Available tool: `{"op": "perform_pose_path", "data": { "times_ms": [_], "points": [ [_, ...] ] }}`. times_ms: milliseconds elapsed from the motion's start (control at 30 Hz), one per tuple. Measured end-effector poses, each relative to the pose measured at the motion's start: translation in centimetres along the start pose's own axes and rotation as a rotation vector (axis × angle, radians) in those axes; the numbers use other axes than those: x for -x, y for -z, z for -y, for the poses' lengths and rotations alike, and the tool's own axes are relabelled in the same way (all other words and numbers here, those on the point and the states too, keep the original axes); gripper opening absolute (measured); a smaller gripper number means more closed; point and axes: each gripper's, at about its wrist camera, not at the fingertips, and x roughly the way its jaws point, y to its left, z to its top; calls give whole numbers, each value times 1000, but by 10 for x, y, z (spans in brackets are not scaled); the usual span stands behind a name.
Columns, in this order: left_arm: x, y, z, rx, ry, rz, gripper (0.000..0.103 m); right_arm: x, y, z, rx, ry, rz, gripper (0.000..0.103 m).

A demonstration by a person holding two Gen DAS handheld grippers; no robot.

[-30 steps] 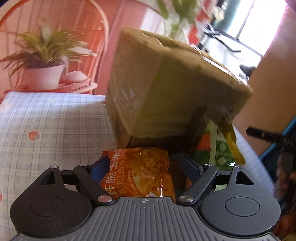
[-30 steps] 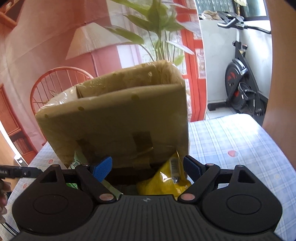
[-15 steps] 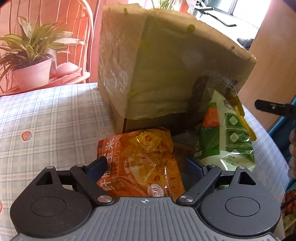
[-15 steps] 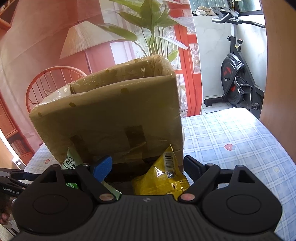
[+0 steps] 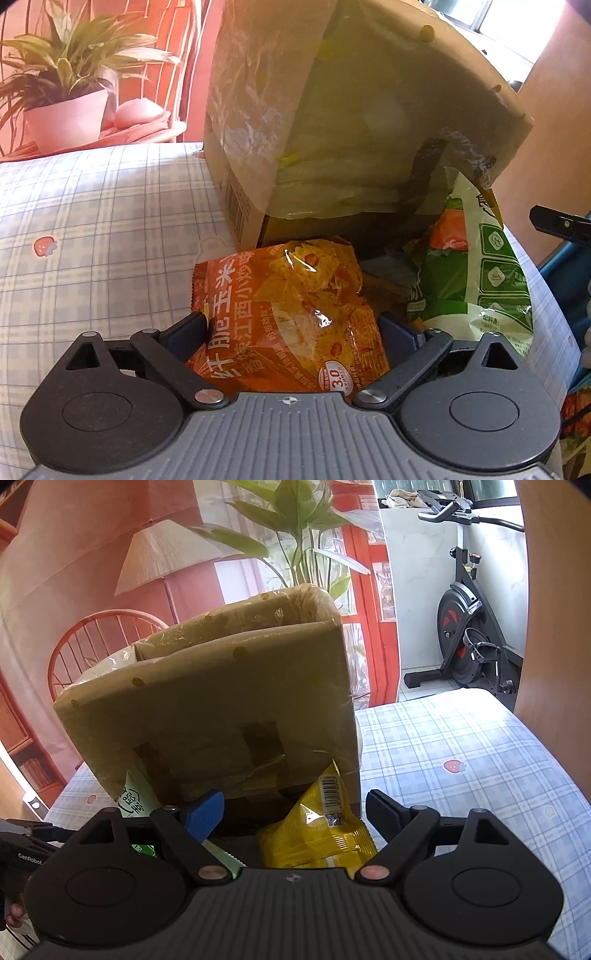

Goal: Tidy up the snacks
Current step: 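Grasp another orange corn-chip bag with the left tool while the right tool reaches the yellow bag, then grasp the yellow chip bag with the right tool while the left tool holds the orange bag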

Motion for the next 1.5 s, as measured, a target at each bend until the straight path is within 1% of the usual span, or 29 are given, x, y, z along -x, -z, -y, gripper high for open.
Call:
{"op": "perform_pose_path", "data": {
  "times_ms": [167,233,300,367,467,667,800,1000,1033,1100,1167,1267,1367,1500],
  "points": [
    [-4,-2,1,1,-3,-13,100,-1,1,1,-4,3,-7,87],
    [-6,-3,-1,10,-1,-19,99,-2,2,2,-8,5,-9,87],
    [-5,-3,-2,18,-3,-11,95,-3,2,3,-11,7,-13,87],
    [-1,-3,-6,41,-6,3,84,-4,3,5,-10,11,-17,87],
    [7,1,-13,83,0,16,79,-6,6,9,-12,21,-26,87],
    [24,14,-23,168,3,66,78,-16,11,15,-13,37,-60,87],
    [33,22,-23,203,15,93,78,-26,17,16,-9,47,-88,87],
    [46,25,-19,234,23,142,77,-42,19,21,14,63,-86,98],
    [47,25,-20,242,23,149,77,-46,19,23,10,65,-91,99],
    [51,27,-20,257,25,159,77,-53,20,28,-12,61,-102,101],
    [54,28,-20,269,27,168,78,-60,22,35,-67,44,-109,103],
    [59,31,-18,278,19,179,78,-67,27,48,-168,-2,-121,103],
    [65,34,-17,289,16,188,78,-71,30,55,-230,-31,-132,103],
    [70,35,-16,303,9,197,78,-72,32,58,-252,-59,-137,94]
  ]
}}
